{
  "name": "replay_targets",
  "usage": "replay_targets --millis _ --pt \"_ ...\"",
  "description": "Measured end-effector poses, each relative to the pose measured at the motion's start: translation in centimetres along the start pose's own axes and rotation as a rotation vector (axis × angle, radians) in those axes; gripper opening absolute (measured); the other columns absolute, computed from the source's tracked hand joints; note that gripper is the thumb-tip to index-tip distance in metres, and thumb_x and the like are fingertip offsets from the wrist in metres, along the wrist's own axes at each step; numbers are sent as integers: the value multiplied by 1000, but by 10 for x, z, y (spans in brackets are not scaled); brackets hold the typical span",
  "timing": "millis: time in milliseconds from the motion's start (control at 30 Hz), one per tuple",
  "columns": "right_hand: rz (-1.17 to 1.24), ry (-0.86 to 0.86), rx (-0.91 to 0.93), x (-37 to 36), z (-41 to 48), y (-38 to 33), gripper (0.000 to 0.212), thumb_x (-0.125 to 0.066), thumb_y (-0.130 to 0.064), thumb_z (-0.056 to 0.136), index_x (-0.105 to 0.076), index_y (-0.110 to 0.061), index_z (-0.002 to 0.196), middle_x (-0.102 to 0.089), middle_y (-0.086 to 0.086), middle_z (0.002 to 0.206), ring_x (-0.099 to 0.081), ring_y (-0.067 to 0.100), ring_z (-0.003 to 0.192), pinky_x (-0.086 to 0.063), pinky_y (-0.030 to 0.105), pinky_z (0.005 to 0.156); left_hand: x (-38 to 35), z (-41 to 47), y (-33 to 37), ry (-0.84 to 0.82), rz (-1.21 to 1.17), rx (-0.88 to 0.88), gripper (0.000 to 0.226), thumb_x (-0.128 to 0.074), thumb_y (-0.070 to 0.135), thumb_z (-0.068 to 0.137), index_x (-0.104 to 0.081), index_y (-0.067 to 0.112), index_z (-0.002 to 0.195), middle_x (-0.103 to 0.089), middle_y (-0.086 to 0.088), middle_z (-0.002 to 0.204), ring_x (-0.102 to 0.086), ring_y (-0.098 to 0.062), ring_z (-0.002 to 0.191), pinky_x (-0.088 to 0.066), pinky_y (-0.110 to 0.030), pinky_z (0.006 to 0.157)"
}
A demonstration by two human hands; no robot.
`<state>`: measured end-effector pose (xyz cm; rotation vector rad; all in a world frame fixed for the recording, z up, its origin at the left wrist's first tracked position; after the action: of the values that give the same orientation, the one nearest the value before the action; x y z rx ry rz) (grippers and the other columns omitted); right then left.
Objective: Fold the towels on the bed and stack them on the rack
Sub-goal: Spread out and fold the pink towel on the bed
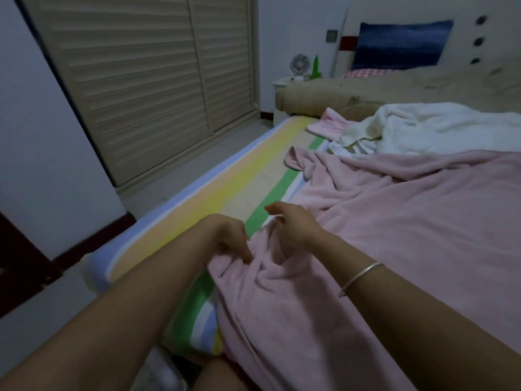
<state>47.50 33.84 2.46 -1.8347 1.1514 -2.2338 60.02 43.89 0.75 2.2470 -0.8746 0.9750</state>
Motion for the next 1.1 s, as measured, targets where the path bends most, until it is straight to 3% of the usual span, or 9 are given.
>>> replay_targets --millis 167,300,433,500,667,767,867,1000,1100 --pt "-305 -224 20 -26 18 -10 88 -71 -5 69 -33 -27 145 -52 7 134 -51 25 121 -43 31 96 -3 -3 -10 87 -77 47 50 -73 34 77 -60 3 115 -67 -11 106 -66 -23 87 -51 -27 61" --pt "-366 -119 163 -37 42 -35 53 -49 -19 90 -37 -26 142 -54 6 132 -44 26 121 -39 33 92 28 -28 -78 215 -257 211 39 -69 24 79 -59 1 109 -63 -12 104 -61 -23 80 -47 -26 59" --pt "-322 -88 238 -58 60 -65 48 -45 -18 94 -38 -25 141 -53 5 131 -40 25 123 -42 38 92 31 -62 -145 17 -580 346 11 -59 14 85 -58 6 78 -59 -7 66 -51 -16 50 -41 -22 45" --pt "-332 -99 253 -73 57 -69 45 -48 -19 92 -43 -23 137 -53 5 128 -42 25 120 -44 40 91 21 -65 -161 -121 -848 247 20 -62 17 81 -48 14 66 -41 -1 55 -33 -12 46 -28 -19 44" --pt "-501 -62 307 -86 51 -64 48 -52 -23 90 -43 -22 137 -51 4 132 -43 25 118 -44 38 91 -3 -37 -142 -192 -1387 -73 35 -68 40 81 -62 7 89 -60 -11 87 -58 -21 80 -55 -30 72" --pt "-602 -94 334 -81 57 -71 53 -42 -28 95 -30 -26 147 -49 4 136 -41 27 122 -39 38 91 -8 -16 -124 77 -1081 3 43 -64 48 86 -67 5 85 -65 -13 89 -58 -19 75 -57 -31 69" --pt "-795 -79 374 -72 60 -72 45 -51 -33 88 -48 -22 132 -58 3 119 -44 26 115 -36 36 85 2 -5 -110 412 -517 -76 33 -69 45 78 -72 13 80 -69 -1 83 -57 -14 74 -54 -32 68" --pt "-877 -28 505 -51 56 -72 31 -61 -34 70 -59 -20 98 -63 -1 93 -48 23 99 -33 33 76 4 -9 -92 99 -317 -168 32 -71 44 82 -69 21 104 -69 5 104 -62 -14 95 -52 -29 87" --pt "-747 -253 494 -37 45 -61 46 -45 -52 65 -64 -18 91 -63 1 87 -49 21 93 -39 31 75 2 -18 -84 -49 -187 -141 42 -72 59 75 -70 24 98 -68 9 96 -59 -12 86 -51 -29 82"
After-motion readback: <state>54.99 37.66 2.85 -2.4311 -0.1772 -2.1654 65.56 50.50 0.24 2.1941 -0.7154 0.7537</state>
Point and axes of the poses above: each hand's wrist, its own z-axis towards the middle knuckle, its own x-axis out of the back of the hand, y = z × x, the point moved 3 cm from there along z, towards the middle knuckle
